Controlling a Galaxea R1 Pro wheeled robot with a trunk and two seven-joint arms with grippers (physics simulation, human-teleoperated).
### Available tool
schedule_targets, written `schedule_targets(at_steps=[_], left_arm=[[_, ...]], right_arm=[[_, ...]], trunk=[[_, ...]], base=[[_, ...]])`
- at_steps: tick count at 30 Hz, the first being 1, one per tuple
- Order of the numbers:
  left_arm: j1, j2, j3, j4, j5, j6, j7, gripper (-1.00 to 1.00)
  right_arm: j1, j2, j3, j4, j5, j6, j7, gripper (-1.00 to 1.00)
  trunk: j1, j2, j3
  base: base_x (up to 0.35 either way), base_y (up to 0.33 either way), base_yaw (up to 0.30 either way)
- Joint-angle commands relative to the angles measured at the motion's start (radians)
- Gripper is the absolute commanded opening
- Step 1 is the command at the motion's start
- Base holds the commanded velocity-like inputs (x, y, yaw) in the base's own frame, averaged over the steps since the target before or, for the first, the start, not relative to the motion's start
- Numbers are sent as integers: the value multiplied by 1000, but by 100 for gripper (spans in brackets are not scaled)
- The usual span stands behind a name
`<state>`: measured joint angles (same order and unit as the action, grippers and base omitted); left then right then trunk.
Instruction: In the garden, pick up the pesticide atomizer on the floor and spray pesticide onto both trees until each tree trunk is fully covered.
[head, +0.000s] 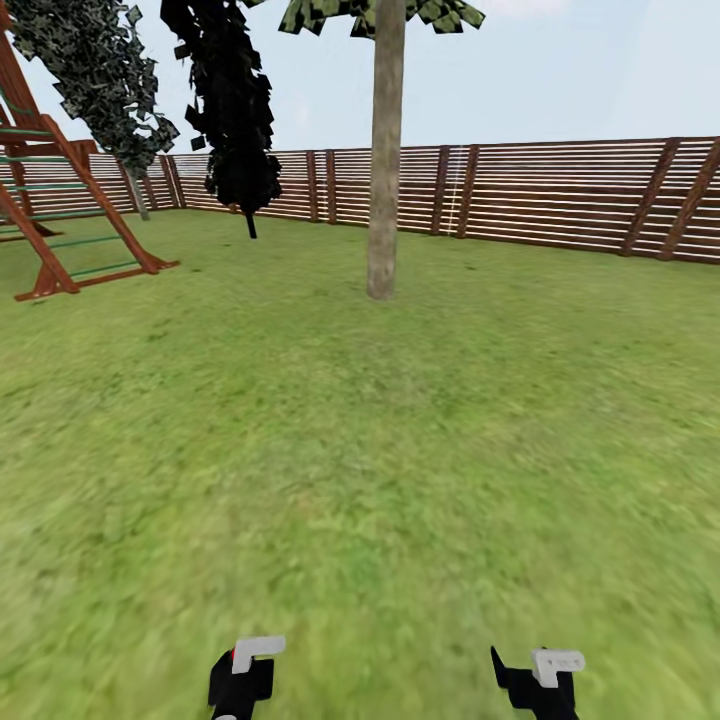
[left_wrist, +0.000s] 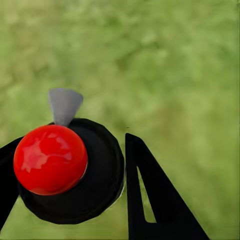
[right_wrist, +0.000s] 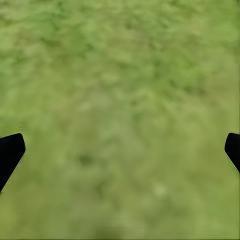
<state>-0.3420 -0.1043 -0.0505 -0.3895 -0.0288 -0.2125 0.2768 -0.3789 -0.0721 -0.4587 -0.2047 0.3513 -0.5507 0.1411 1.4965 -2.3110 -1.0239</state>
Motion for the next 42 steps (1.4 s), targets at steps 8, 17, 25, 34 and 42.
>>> schedule_targets(at_steps=[8,17,25,34,42], left_arm=[[0,0,0,0,0,-1,0,-100],[0,0,0,0,0,1,0,-100],[0,0,0,0,0,0,0,-100],[0,0,0,0,0,0,0,-100],[0,0,0,0,0,0,1,-100]], right_arm=[[0,0,0,0,0,0,0,100],[0,0,0,0,0,0,0,100],[0,0,0,0,0,0,0,100],[0,0,0,0,0,0,0,100],[0,0,0,-1,0,0,0,100]], trunk=[[0,0,0],[0,0,0],[0,0,0],[0,0,0],[0,0,0]], base=[[339,0,0],[339,0,0],[339,0,0],[339,0,0],[339,0,0]])
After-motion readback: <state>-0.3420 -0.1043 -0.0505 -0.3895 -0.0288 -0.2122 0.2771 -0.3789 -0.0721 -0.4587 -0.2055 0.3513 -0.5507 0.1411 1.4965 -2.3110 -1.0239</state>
